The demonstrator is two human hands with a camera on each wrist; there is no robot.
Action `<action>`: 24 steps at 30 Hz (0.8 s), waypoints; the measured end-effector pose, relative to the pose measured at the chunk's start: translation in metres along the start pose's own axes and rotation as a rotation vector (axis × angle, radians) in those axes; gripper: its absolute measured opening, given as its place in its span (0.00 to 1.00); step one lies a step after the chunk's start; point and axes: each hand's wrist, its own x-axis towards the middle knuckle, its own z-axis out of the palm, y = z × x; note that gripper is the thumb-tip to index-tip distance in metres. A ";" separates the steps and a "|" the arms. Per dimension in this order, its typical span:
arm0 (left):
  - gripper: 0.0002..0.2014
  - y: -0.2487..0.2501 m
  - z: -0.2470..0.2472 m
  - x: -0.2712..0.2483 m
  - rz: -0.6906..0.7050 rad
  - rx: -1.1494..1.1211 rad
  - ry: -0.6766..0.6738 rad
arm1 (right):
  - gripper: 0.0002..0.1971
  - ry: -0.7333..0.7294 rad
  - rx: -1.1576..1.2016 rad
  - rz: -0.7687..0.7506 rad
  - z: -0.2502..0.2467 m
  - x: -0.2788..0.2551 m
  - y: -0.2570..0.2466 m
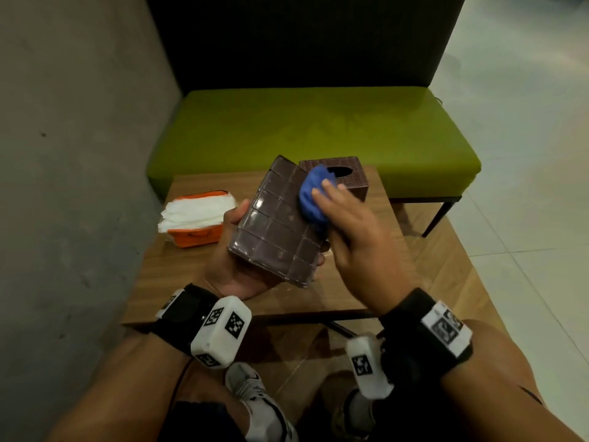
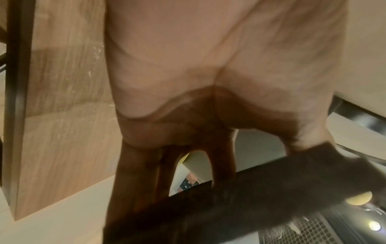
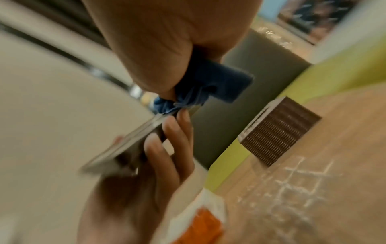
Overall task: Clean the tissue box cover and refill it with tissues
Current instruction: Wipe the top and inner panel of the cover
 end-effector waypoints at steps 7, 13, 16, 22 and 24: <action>0.32 0.010 -0.001 0.004 0.152 0.232 0.182 | 0.26 0.053 0.085 0.175 -0.004 0.010 0.002; 0.23 0.023 0.012 0.014 0.289 0.533 0.381 | 0.26 0.022 -0.087 0.007 0.018 0.002 -0.002; 0.21 0.032 0.013 0.017 0.408 0.520 0.440 | 0.27 -0.133 -0.233 -0.122 0.025 -0.024 -0.015; 0.21 0.027 0.016 0.011 0.336 0.537 0.392 | 0.23 0.123 -0.243 0.052 0.012 0.009 0.012; 0.23 0.026 0.017 0.014 0.342 0.510 0.389 | 0.23 0.153 -0.245 0.071 0.017 0.016 0.002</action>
